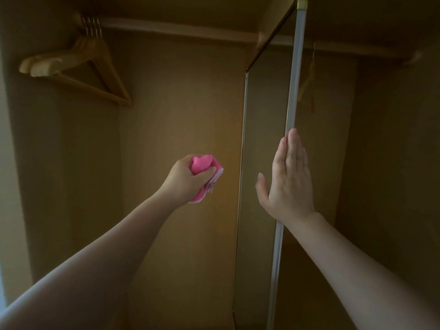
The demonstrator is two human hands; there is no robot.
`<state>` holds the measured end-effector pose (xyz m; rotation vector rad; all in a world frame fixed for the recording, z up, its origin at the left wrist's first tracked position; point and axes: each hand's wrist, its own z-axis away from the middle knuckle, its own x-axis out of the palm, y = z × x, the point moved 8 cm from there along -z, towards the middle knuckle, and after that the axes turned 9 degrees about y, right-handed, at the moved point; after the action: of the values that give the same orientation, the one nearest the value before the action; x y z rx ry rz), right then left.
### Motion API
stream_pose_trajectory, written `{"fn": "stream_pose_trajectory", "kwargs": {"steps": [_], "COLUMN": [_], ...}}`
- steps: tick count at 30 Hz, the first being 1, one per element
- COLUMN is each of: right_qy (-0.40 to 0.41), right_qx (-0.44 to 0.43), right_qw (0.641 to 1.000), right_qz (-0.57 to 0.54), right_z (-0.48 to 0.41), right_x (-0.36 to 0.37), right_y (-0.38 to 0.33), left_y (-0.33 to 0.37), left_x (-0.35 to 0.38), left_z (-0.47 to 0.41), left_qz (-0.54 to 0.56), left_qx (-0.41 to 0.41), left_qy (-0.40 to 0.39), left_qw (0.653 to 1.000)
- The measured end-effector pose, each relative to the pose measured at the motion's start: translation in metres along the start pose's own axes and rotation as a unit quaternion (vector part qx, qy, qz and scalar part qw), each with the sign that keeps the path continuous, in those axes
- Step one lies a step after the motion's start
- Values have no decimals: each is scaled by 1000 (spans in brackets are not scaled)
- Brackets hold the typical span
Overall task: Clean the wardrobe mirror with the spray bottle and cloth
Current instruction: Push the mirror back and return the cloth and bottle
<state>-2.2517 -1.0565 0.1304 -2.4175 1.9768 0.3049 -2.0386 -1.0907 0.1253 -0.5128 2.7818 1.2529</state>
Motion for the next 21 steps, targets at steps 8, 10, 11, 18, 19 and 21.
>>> {"fn": "stream_pose_trajectory", "kwargs": {"steps": [8,10,11,18,19,21], "right_qy": [-18,-27,-31,-62,-65,-70], "right_qx": [0,1,3,12,15,22], "right_qw": [1000,999,999,997,997,997], "right_qz": [20,27,30,38,40,39], "right_z": [-5,-7,-8,-11,-12,-13], "right_x": [37,44,48,67,68,70], "right_y": [4,4,4,5,4,4], "left_y": [-9,-5,-2,0,-1,-2], "left_x": [6,8,10,11,10,9], "left_z": [-11,-12,-11,-9,-9,-8], "left_qz": [-6,-5,-2,8,6,2], "left_qx": [3,13,20,29,32,31], "left_qy": [16,17,13,-4,-2,2], "left_qw": [1000,1000,1000,1000,999,1000]}}
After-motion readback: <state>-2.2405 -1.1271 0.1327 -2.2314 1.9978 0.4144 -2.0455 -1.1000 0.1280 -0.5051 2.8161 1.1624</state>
